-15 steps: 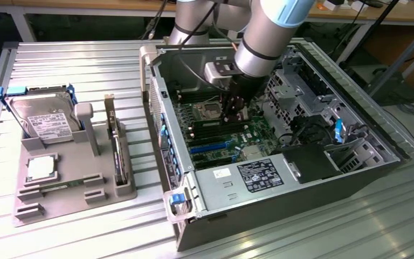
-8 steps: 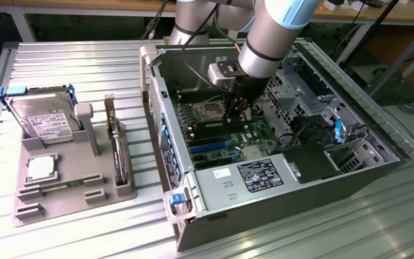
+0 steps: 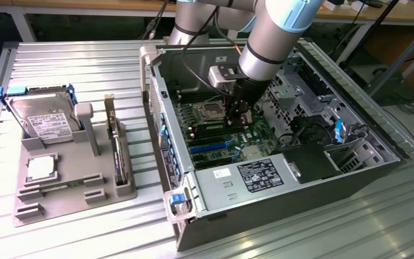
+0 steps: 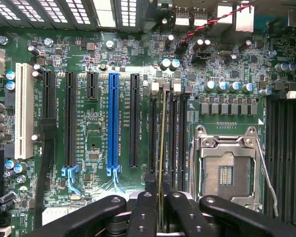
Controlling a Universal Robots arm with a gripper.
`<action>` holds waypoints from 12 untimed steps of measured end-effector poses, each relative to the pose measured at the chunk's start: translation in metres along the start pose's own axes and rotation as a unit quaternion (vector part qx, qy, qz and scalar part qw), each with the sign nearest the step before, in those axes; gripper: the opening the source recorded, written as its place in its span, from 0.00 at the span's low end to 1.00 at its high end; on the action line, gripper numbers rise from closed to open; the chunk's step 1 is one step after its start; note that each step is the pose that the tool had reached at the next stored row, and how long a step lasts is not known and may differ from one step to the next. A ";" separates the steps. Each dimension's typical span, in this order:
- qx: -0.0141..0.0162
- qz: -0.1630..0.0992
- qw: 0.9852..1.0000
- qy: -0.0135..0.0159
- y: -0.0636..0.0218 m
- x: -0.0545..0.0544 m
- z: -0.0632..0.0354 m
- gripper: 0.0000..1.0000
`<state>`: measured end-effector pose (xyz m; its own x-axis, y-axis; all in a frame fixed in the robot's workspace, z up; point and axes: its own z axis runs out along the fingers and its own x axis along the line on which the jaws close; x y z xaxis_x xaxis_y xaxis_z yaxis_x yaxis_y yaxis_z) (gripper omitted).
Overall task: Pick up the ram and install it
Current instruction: 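Insert the ram into the slot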
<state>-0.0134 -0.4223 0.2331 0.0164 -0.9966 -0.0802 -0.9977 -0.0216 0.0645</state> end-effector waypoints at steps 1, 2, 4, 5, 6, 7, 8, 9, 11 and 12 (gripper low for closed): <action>0.000 0.000 1.000 0.000 0.0000 0.000 0.0006 0.14; 0.000 0.000 1.000 0.000 0.0000 0.000 0.0006 0.14; 0.000 0.000 1.000 0.000 -0.0001 0.001 0.0012 0.14; 0.000 0.000 1.000 0.000 -0.0001 0.001 0.0012 0.14; 0.000 0.000 1.000 0.000 -0.0001 0.001 0.0012 0.14; 0.000 0.000 1.000 0.000 -0.0001 0.001 0.0019 0.14; 0.000 0.000 1.000 0.000 -0.0002 0.001 0.0027 0.14; 0.000 0.000 1.000 0.001 -0.0002 0.001 0.0032 0.14; 0.000 0.000 1.000 0.001 -0.0002 0.001 0.0034 0.14; 0.000 0.000 1.000 0.000 -0.0003 0.001 0.0042 0.14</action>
<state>-0.0134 -0.4230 0.2288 0.0165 -0.9967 -0.0793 -0.9977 -0.0216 0.0645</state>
